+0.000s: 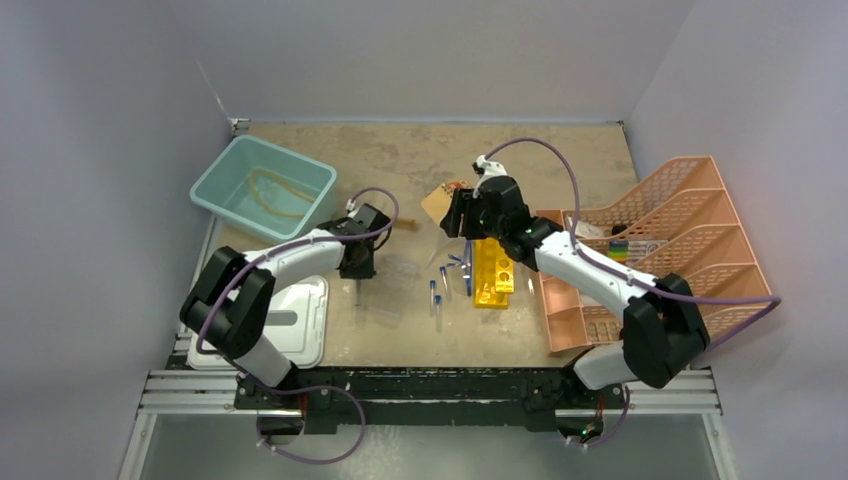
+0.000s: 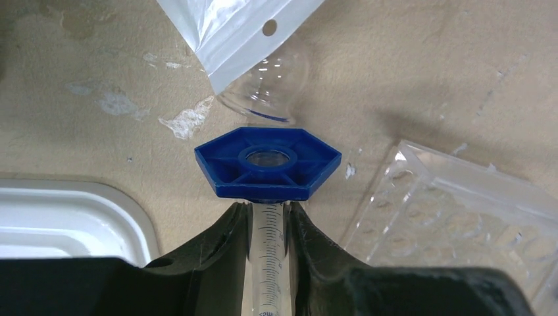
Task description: Organize the chemistry lab equipment
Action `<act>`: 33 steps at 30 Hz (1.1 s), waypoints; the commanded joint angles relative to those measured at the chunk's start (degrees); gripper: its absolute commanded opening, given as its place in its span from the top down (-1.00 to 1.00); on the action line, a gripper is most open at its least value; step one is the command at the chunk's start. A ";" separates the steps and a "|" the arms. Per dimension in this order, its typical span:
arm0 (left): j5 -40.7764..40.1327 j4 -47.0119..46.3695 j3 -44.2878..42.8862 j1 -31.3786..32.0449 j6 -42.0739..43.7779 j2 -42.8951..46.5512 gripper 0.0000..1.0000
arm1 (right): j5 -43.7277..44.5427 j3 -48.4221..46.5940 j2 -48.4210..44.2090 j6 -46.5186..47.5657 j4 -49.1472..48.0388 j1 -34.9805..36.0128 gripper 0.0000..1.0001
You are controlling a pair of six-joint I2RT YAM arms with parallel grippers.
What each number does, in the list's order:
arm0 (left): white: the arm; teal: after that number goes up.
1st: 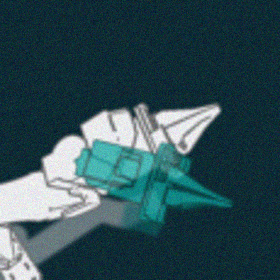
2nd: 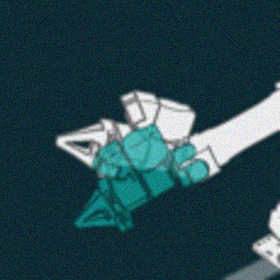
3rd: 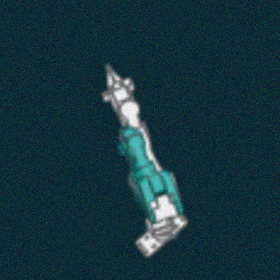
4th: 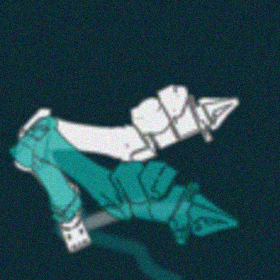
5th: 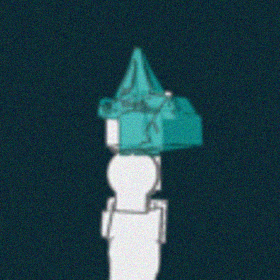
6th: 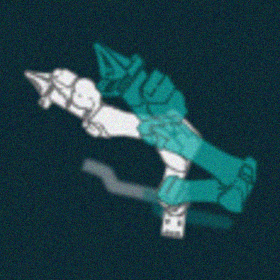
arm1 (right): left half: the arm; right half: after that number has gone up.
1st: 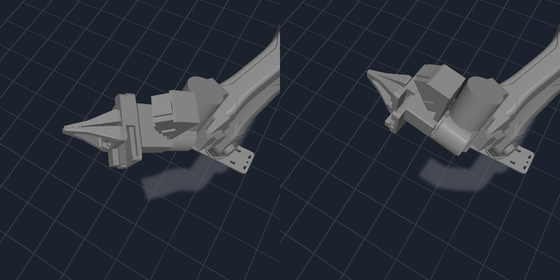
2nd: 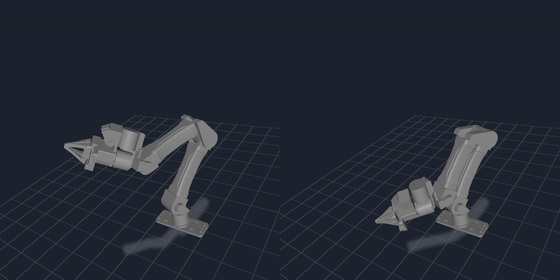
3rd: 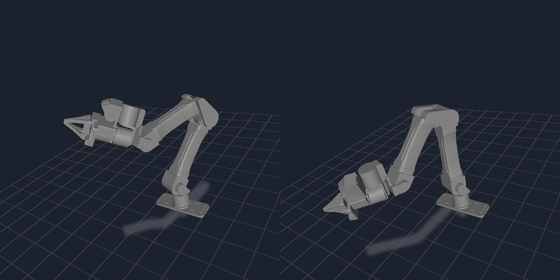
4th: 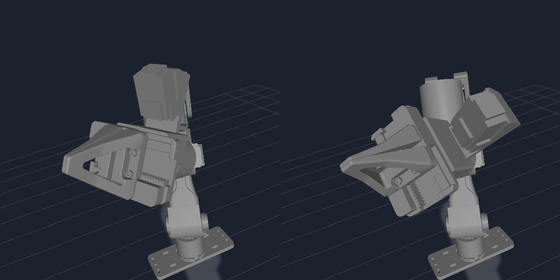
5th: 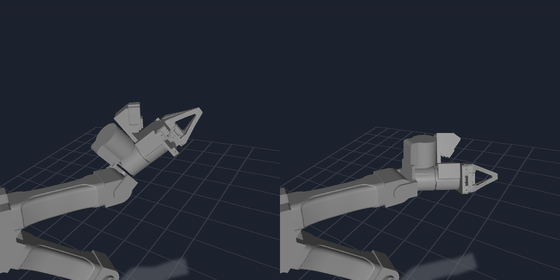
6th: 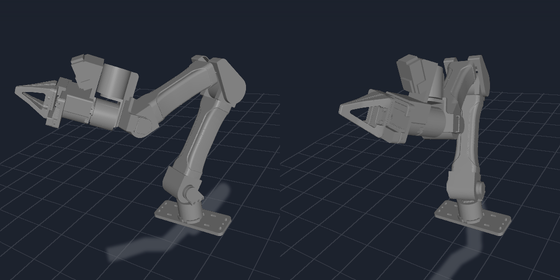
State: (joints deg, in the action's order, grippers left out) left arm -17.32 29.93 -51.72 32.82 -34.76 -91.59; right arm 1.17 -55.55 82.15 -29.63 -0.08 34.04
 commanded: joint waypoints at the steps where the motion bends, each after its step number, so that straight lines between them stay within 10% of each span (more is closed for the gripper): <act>1: 2.18 6.14 -6.38 0.23 5.07 4.98 0.81 | 2.47 0.39 -2.84 -1.00 -2.82 -0.23 -0.21; 15: 2.46 8.80 -27.50 -1.16 5.49 11.14 0.83 | 4.66 -1.35 -8.71 0.98 1.80 -0.29 -0.22; 33: 13.03 3.17 -35.42 -40.14 -1.56 8.45 0.88 | 10.69 0.92 -12.04 5.11 1.50 -0.26 -0.26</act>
State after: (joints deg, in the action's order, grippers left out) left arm -5.65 36.07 -84.99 -1.08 -33.71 -82.06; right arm 8.78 -53.87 67.16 -25.67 3.46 34.04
